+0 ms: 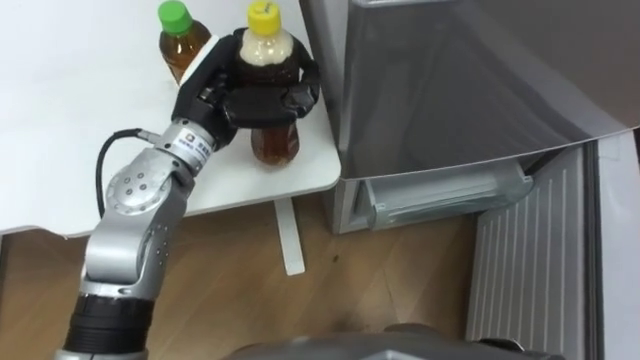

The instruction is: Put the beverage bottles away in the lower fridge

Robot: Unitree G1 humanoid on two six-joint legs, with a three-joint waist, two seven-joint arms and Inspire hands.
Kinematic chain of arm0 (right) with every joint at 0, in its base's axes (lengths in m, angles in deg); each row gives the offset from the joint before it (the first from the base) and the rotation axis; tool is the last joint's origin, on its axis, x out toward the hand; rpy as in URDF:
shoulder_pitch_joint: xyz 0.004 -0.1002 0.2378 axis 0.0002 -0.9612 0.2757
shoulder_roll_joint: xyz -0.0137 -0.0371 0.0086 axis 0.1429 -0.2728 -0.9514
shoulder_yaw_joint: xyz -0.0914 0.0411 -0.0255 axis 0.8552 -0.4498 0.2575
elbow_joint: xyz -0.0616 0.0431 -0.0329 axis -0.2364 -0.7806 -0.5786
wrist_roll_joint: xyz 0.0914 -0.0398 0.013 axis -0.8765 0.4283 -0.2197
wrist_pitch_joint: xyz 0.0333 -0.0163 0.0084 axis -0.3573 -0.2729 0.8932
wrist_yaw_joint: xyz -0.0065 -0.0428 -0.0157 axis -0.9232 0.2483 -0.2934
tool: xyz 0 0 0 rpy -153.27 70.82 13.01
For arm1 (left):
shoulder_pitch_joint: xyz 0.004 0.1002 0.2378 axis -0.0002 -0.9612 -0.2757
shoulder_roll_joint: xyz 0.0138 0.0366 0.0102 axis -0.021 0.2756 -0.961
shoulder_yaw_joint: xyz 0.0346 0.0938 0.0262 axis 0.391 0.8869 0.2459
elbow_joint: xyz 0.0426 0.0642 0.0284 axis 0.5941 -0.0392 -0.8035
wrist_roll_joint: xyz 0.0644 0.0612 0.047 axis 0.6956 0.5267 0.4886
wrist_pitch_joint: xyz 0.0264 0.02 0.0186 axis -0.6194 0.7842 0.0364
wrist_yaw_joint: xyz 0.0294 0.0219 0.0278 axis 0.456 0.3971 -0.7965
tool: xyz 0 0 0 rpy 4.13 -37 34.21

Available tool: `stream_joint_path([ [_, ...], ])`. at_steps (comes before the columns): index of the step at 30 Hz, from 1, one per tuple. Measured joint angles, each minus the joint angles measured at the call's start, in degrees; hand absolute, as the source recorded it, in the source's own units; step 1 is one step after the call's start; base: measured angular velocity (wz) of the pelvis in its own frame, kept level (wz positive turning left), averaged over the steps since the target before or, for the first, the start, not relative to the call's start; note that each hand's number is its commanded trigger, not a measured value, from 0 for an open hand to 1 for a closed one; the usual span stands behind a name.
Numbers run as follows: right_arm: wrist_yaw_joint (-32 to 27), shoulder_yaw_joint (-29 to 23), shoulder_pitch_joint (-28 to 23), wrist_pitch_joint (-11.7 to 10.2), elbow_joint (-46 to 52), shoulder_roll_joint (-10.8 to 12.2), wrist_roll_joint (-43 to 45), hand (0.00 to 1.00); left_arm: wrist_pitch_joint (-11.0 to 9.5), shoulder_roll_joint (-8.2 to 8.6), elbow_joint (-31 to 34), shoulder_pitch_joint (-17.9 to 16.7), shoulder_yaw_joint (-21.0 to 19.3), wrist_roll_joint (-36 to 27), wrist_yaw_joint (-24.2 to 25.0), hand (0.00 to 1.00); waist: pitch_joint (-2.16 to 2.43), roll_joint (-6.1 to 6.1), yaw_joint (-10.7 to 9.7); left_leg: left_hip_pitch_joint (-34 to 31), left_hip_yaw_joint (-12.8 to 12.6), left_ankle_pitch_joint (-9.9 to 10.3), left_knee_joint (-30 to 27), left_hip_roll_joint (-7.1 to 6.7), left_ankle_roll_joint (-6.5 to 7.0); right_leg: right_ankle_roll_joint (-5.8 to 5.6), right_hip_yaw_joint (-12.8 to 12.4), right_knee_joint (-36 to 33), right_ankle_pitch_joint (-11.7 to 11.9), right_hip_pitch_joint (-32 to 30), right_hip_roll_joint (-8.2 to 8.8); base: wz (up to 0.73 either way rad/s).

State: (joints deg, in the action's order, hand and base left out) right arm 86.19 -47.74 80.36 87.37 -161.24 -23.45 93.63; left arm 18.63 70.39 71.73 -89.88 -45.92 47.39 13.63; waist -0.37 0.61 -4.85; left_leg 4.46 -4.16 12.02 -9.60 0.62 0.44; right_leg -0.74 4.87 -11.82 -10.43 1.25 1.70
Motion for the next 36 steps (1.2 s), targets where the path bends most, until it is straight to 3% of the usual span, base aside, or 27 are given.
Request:
stream_joint_path([
  [9, -2.1, 3.5, 0.0, -0.6, 0.7, -0.8, -3.2, 0.0, 0.0, 1.43, 0.6, -0.2, 0.1, -0.1, -1.6, 1.0, -0.16, -0.5, 2.1, -0.3, 1.4, 0.0, -0.3, 0.04, -0.01, 0.11, 1.4, 0.1, 0.1, 0.7, 0.02, 0.09],
  [11, -2.1, 3.8, 0.1, -0.6, 1.0, -1.4, -3.3, 0.0, -0.5, 3.15, 0.6, -0.4, 0.2, -0.2, -1.7, 1.0, -0.08, -0.96, 3.3, -0.7, 2.0, 0.0, -0.3, -0.08, -0.01, 0.1, 1.9, 0.1, 0.1, 0.6, 0.16, 0.12],
  [15, -1.7, 4.3, 0.3, -0.6, 4.7, -2.5, -2.7, 0.0, -1.3, 4.69, 0.4, -2.8, 0.6, -0.1, -1.5, 1.0, -0.09, -1.04, 5.3, -0.8, 2.6, 0.0, -0.6, -0.13, -0.02, 0.09, 2.2, 0.1, 0.0, 0.7, 0.23, 0.04],
  [18, -1.8, 4.3, 1.1, -1.9, 8.2, -2.8, -2.7, 0.0, -1.3, 4.7, 0.4, -5.2, 0.6, -0.2, -1.5, 1.0, -0.17, -0.89, 5.2, -0.9, 3.2, 0.0, -0.8, -0.21, -0.04, 0.09, 3.2, 0.2, 0.0, 0.9, 0.38, 0.15],
  [21, -1.7, 4.9, 1.2, -1.9, 10.7, -2.8, -3.2, 0.0, -1.3, 4.42, 0.3, -7.2, 0.6, -0.2, -1.5, 1.0, -0.43, -0.49, 5.9, -0.8, 3.5, 0.0, -1.2, -0.17, -0.06, 0.09, 3.6, 0.3, 0.0, 1.3, 0.39, 0.07],
  [23, -0.9, 4.8, 1.2, -2.8, 13.1, -2.1, -7.0, 0.0, -1.3, 3.89, 0.1, -7.4, 0.6, -0.2, -1.5, 1.0, -0.6, -0.21, 6.1, -0.8, 3.8, 0.0, -1.4, -0.17, -0.06, 0.12, 3.9, 0.5, 0.0, 1.6, 0.4, 0.07],
  [29, 4.7, 8.8, 1.5, -6.3, 20.4, 0.7, -11.5, 0.0, -1.4, 4.05, -0.2, -7.4, 1.0, -0.2, -1.0, 1.0, -0.39, 0.18, 7.3, -1.4, 4.5, 0.0, -1.8, -0.37, -0.07, 0.14, 4.7, 1.1, 0.1, 1.8, 0.52, 0.08],
  [36, 9.8, 11.4, 1.2, -6.4, 24.4, 0.9, -11.6, 0.0, -1.5, 4.2, -1.3, -7.4, 1.3, -0.7, -0.9, 1.0, -0.37, 0.2, 8.1, -1.7, 5.3, 0.0, -1.8, -0.41, -0.07, 0.14, 5.4, 1.0, 0.1, 1.8, 0.65, 0.03],
])
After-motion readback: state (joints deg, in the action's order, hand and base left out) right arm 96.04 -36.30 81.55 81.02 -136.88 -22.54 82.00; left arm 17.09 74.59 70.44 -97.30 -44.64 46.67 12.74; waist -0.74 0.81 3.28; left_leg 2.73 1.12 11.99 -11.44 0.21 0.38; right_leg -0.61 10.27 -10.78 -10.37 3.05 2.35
